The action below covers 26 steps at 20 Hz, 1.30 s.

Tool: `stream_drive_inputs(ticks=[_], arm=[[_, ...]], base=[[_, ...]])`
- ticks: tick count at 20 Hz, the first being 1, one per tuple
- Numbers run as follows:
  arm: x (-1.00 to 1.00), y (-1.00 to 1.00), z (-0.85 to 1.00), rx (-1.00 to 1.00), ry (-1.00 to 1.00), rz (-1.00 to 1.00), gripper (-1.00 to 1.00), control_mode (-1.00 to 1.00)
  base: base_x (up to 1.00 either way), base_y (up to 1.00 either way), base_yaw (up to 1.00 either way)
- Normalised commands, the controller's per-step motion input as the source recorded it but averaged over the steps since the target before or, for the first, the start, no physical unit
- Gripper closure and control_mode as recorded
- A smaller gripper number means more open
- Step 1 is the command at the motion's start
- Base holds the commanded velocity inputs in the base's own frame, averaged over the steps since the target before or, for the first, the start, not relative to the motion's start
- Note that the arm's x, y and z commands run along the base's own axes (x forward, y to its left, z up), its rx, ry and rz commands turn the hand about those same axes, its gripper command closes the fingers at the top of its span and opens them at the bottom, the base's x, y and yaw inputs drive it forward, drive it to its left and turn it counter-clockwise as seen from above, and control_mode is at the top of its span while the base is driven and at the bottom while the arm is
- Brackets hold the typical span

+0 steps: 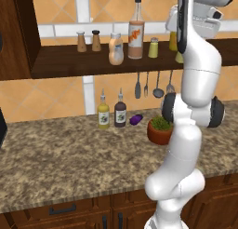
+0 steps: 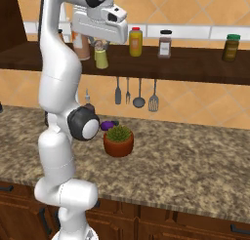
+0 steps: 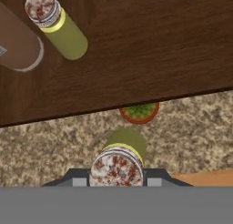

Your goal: Put the shaker and condiment bottle from the counter next to their counterparts in the cabinet.

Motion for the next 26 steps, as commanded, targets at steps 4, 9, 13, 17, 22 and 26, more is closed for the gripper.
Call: stream_drive_inputs(ticks=[4,9,13,17,22,26], arm=[[0.40,0.00,-0.03,0.01,0.00,0.00,1.00,-1.00],[0.33,0.00,-0.18,0.03,0.06,0.00,1.00,-1.00],[0.21,0.00,-0.27,0.00,0.06,0.00,1.00,-1.00],[0.27,0.00,-0.14,0.00,0.03,0.00,1.00,-1.00],[0.30,0.01,0.01,0.00,0.00,0.00,1.00,-1.00],[0.26,0.00,0.03,0.01,0.00,0.00,1.00,-1.00]], base=[[0.00,0.00,0.00],[0.00,0.00,0.00],[0.00,0.00,0.00],[0.00,0.00,0.00],[0.00,0.00,0.00],[0.00,0.00,0.00]])
